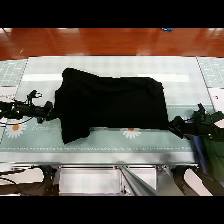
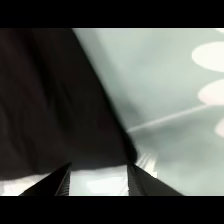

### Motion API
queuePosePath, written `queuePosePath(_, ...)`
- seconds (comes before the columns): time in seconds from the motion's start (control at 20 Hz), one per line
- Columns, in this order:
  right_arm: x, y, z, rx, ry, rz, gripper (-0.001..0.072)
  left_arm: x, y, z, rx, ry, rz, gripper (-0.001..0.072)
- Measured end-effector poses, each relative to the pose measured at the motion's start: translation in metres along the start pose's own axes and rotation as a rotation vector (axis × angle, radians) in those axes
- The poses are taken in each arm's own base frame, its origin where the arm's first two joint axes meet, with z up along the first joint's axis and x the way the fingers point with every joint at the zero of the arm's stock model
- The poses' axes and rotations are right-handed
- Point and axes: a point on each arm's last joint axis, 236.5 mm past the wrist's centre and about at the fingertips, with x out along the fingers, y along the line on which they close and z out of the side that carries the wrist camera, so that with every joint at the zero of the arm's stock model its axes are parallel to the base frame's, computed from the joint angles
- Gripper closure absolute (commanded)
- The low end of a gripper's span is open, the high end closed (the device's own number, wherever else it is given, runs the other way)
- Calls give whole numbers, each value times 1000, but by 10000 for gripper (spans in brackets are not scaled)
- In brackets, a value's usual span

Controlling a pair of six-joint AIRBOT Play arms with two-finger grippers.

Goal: Fold the shirts.

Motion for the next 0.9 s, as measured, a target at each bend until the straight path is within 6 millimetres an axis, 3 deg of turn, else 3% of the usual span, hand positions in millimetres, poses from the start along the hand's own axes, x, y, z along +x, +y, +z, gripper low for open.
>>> queuePosePath(0.2, 17, 15, 9, 10, 28, 28, 321, -6, -9, 7, 17, -12, -16, 688)
queuePosePath(0.25, 22, 18, 14, 2, 28, 25, 450, -7, -11, 9, 22, -13, -19, 688)
queuePosePath(0.3, 27, 20, 21, -10, 20, 17, 653, -8, -13, 10, 26, -14, -22, 688)
queuePosePath(0.45, 36, 37, 37, -79, 18, 14, 685, -12, -19, 12, 39, -12, -31, 688)
queuePosePath(0.55, 29, 62, 52, -143, -3, 46, 685, -20, -28, 16, 62, -18, -40, 688)
queuePosePath(0.7, -16, 126, 88, -298, -99, 121, 686, -52, -68, 38, 145, -106, -95, 689)
queuePosePath(0.8, -69, 175, 113, -433, -212, 149, 687, -91, -113, 63, 211, -242, -147, 689)
queuePosePath(0.9, -140, 225, 131, -576, -354, 154, 687, -143, -164, 87, 260, -403, -189, 689)
